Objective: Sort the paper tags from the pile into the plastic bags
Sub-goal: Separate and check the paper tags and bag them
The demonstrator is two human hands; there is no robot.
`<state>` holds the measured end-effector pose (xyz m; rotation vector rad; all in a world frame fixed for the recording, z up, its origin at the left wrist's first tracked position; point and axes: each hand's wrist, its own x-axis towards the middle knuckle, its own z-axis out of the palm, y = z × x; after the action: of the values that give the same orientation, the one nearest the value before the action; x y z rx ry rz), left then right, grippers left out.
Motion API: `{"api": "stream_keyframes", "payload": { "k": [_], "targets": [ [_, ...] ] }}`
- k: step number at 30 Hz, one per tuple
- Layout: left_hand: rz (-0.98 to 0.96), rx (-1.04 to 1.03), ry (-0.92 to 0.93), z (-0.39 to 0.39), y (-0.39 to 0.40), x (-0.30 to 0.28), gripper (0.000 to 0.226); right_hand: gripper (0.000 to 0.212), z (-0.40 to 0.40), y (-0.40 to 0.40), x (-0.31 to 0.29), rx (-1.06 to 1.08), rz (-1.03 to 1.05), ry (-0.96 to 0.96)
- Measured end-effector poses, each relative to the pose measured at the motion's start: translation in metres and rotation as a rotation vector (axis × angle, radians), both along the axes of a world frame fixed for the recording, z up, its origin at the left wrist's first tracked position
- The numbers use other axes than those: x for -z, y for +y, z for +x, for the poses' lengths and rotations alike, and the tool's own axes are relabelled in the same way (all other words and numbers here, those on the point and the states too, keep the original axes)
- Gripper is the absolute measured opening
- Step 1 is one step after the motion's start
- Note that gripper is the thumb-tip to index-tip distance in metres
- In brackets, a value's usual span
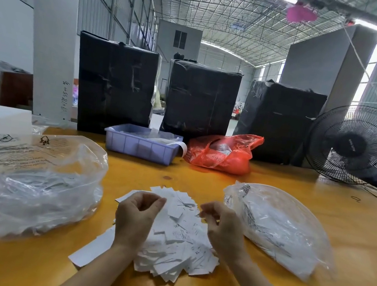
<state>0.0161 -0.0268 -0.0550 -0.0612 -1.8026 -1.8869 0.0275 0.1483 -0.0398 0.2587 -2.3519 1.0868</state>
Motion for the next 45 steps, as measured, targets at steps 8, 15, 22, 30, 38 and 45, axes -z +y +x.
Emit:
{"api": "stream_keyframes", "payload": {
  "k": [8, 15, 22, 30, 38, 45],
  "targets": [
    [0.132, 0.024, -0.037, -0.001, 0.002, 0.002, 0.018, 0.037, -0.006, -0.014, 0.018, -0.203, 0.345, -0.247],
    [0.166, 0.135, -0.050, 0.004, 0.005, -0.002, 0.029, 0.049, -0.010, -0.015, 0.021, -0.208, 0.443, -0.183],
    [0.190, 0.200, -0.053, 0.000, 0.003, 0.000, 0.028, 0.052, -0.013, -0.017, 0.024, -0.227, 0.478, -0.178],
    [0.186, 0.249, -0.105, -0.002, 0.005, 0.000, 0.003, 0.005, -0.004, -0.007, 0.011, -0.127, 0.163, -0.002],
    [0.121, 0.411, -0.139, 0.006, 0.007, -0.008, 0.014, 0.008, 0.006, -0.009, -0.014, -0.223, -0.813, -0.164],
    [0.077, 0.470, -0.171, 0.009, 0.013, -0.010, 0.046, 0.009, 0.009, -0.014, -0.017, -0.209, -0.742, -0.150]
  ]
}}
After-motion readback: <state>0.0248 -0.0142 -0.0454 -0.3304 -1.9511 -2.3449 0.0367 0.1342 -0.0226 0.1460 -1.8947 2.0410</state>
